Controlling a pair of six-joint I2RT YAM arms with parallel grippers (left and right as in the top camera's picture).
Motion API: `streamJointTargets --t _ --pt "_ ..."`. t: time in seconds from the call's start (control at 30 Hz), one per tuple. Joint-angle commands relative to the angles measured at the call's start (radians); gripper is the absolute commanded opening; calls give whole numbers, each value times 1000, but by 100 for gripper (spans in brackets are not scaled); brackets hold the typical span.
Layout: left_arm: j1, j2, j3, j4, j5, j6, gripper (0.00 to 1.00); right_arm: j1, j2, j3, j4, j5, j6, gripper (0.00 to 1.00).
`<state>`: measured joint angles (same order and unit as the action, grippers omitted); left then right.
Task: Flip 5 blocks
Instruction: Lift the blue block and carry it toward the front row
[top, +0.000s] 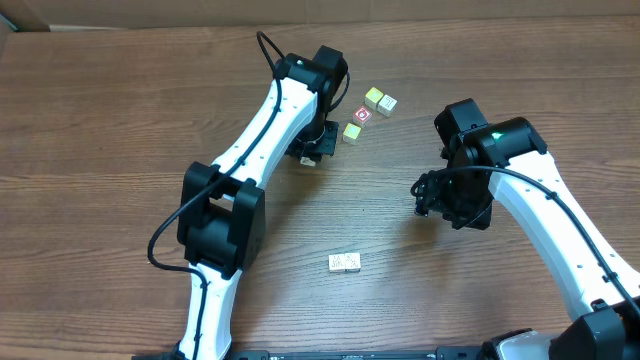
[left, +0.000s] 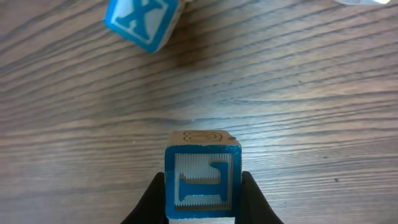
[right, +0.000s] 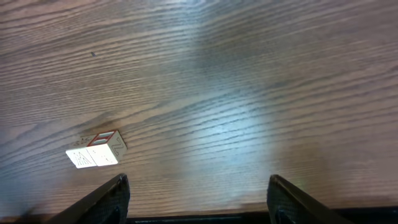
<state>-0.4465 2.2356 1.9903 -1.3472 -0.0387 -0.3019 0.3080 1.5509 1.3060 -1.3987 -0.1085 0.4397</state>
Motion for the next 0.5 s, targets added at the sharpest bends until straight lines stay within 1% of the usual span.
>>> streamJointTargets --t 0.0,0.13,0.23,0.47 --pt "-45 -148 -49 11 -48 -55 5 -1 -19 20 6 -9 -26 72" --pt "-97 -316 -166 45 -105 -84 5 -1 -19 20 8 -9 -26 72" --pt "-127 -449 -282 72 -111 -109 5 -1 -19 20 10 -9 -29 72" --pt "-162 -772 -657 142 -110 -275 4 -1 -19 20 10 -9 -30 72"
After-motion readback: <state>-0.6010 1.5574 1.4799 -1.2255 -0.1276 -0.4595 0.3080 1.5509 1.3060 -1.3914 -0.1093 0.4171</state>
